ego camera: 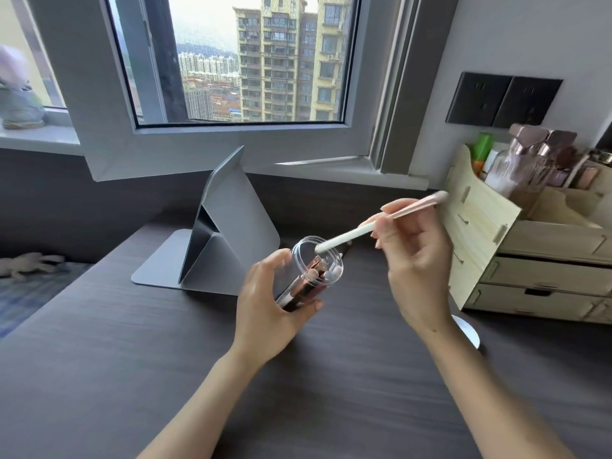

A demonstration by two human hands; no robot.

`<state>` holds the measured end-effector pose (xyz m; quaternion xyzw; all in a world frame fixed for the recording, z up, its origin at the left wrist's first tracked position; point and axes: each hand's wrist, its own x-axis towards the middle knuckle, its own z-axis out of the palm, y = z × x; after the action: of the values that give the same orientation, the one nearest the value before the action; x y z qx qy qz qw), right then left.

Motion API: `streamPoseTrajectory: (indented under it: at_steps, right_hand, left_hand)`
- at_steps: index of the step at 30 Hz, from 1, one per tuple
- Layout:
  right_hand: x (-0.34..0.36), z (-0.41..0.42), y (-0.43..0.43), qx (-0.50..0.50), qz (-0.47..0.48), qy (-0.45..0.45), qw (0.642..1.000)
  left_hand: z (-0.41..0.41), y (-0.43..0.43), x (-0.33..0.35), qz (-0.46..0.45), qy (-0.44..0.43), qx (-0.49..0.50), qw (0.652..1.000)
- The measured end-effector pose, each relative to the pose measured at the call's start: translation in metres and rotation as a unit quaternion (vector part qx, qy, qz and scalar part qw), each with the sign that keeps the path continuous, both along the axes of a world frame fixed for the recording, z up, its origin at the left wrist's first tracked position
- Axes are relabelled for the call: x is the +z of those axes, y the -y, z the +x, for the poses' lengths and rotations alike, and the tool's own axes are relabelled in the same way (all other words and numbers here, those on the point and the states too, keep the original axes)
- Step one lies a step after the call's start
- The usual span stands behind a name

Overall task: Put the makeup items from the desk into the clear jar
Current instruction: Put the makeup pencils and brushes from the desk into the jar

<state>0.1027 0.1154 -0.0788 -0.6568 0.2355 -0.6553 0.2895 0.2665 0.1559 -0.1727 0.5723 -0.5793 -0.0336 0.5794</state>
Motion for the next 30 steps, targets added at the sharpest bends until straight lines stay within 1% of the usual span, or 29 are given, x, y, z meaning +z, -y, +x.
streamPoseTrajectory:
  at_steps: [1, 3, 5, 6, 7, 8, 9, 10, 11, 12, 13, 14, 16, 17, 18, 23, 25, 27, 28, 29, 30]
  right_hand:
    - [-0.003, 0.003, 0.001, 0.001, 0.016, -0.031, 0.999]
    - [-0.011, 0.009, 0.005, -0.027, 0.022, -0.129, 0.991]
    - [-0.019, 0.014, 0.01, -0.093, -0.015, -0.241, 0.966]
    - [-0.02, 0.015, 0.012, -0.108, -0.029, -0.273, 0.956]
    - [-0.021, 0.015, 0.014, -0.09, -0.021, -0.282, 0.955]
    - [-0.018, 0.013, 0.015, -0.039, 0.019, -0.262, 0.964]
    - [-0.014, 0.011, 0.017, 0.035, 0.087, -0.207, 0.974]
    - [-0.011, 0.01, 0.021, 0.093, 0.149, -0.137, 0.975]
    - [-0.013, 0.008, 0.03, 0.106, 0.195, -0.084, 0.971]
    - [-0.017, 0.009, 0.042, 0.071, 0.216, -0.081, 0.97]
    - [-0.025, 0.012, 0.056, 0.012, 0.222, -0.121, 0.967]
    - [-0.034, 0.016, 0.071, -0.048, 0.219, -0.196, 0.955]
    - [-0.053, 0.027, 0.095, -0.138, 0.217, -0.361, 0.896]
    - [-0.062, 0.033, 0.104, -0.162, 0.224, -0.419, 0.865]
    - [-0.069, 0.039, 0.111, -0.174, 0.235, -0.455, 0.841]
    - [-0.085, 0.065, 0.129, -0.229, 0.283, -0.518, 0.774]
    - [-0.084, 0.067, 0.127, -0.223, 0.294, -0.538, 0.758]
    - [-0.082, 0.061, 0.119, -0.197, 0.286, -0.561, 0.752]
    - [-0.079, 0.054, 0.114, -0.178, 0.287, -0.562, 0.755]
    - [-0.078, 0.046, 0.11, -0.156, 0.297, -0.537, 0.774]
    - [-0.074, 0.036, 0.106, -0.123, 0.319, -0.475, 0.811]
  left_hand:
    - [0.0, 0.0, 0.0, -0.001, 0.002, 0.001, 1.0]
    - [0.0, 0.0, 0.0, -0.003, 0.011, 0.002, 1.0]
    - [-0.001, 0.0, 0.0, -0.005, 0.022, 0.001, 1.0]
    - [-0.001, 0.0, 0.0, -0.005, 0.023, 0.001, 1.0]
    - [-0.001, 0.0, 0.001, -0.004, 0.022, 0.001, 1.0]
    - [0.0, 0.0, 0.001, -0.002, 0.018, 0.002, 1.0]
    - [0.001, 0.0, 0.001, 0.0, 0.011, 0.003, 1.0]
    - [0.002, 0.0, 0.001, 0.003, 0.002, 0.003, 1.0]
    - [0.003, 0.001, 0.001, 0.003, -0.009, 0.003, 1.0]
    - [0.004, 0.001, 0.002, 0.001, -0.02, 0.005, 1.0]
    - [0.004, 0.002, 0.002, -0.004, -0.03, 0.008, 1.0]
    - [0.005, 0.002, 0.002, -0.011, -0.038, 0.011, 0.999]
    - [0.005, 0.003, 0.003, -0.022, -0.042, 0.014, 0.999]
    - [0.005, 0.003, 0.003, -0.023, -0.042, 0.014, 0.999]
    - [0.006, 0.003, 0.003, -0.024, -0.042, 0.016, 0.999]
    - [0.01, 0.004, 0.002, -0.015, -0.059, 0.024, 0.998]
    - [0.011, 0.005, 0.003, -0.02, -0.061, 0.027, 0.998]
    - [0.012, 0.005, 0.002, -0.026, -0.058, 0.029, 0.998]
    - [0.012, 0.004, 0.002, -0.028, -0.058, 0.029, 0.997]
    - [0.012, 0.004, 0.002, -0.029, -0.059, 0.028, 0.997]
    - [0.011, 0.003, 0.002, -0.028, -0.058, 0.028, 0.998]
